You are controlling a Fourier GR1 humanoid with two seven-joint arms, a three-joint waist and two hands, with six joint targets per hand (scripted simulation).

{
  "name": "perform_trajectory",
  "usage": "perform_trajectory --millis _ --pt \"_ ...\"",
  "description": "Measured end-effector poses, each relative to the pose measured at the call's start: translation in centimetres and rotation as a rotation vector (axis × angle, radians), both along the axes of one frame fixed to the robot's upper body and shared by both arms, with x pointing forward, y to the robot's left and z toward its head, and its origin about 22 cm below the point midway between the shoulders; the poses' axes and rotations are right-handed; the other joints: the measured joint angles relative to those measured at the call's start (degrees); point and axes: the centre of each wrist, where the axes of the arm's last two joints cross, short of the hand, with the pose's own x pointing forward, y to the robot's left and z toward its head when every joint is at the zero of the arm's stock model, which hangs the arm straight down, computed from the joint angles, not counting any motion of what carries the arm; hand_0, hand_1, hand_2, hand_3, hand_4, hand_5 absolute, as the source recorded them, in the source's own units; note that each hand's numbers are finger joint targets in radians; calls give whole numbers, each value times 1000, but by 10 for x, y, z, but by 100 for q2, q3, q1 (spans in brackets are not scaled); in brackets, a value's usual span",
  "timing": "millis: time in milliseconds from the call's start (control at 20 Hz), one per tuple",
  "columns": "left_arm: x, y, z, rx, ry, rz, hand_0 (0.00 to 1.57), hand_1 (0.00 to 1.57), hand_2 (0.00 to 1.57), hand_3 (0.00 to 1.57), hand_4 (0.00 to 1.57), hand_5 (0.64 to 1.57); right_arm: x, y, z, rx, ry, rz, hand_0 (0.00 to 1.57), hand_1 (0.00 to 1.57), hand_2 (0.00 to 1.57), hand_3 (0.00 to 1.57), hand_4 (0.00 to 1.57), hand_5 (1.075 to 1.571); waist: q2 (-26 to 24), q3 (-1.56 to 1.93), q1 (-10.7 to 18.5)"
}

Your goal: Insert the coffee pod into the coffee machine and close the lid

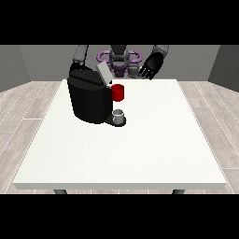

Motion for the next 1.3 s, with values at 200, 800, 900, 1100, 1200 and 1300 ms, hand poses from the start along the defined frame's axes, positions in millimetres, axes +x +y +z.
perform_trajectory --millis 200,800,900,1100,1200,1300 --pt "14 -4 40 -36 -40 15 956 956 1160 1358 517 1571 5 5 9 3 -40 11 0 0 0 0 0 1571 104 -2 -193" --pt "34 -5 132 -89 -162 99 1247 1247 1299 1249 479 1571 30 13 55 6 -161 32 0 0 0 0 0 1571 767 -1 -759" --pt "34 1 143 -92 -187 108 1225 1225 1284 1233 478 1571 34 10 63 9 -183 33 0 0 0 0 0 1571 926 -1 -822" --pt "35 3 163 -93 -220 109 1258 1258 1299 1245 494 1571 38 9 70 3 -213 38 0 0 0 0 118 1571 1166 -1 -909" --pt "36 8 169 -93 -231 114 1195 1195 1286 1247 487 1571 41 12 79 1 -229 47 0 0 0 0 0 1571 1274 0 -972" --pt "37 6 169 -91 -226 124 1188 1188 1266 1227 471 1571 39 11 78 -10 -226 56 0 0 0 0 0 1571 1283 -2 -1040"
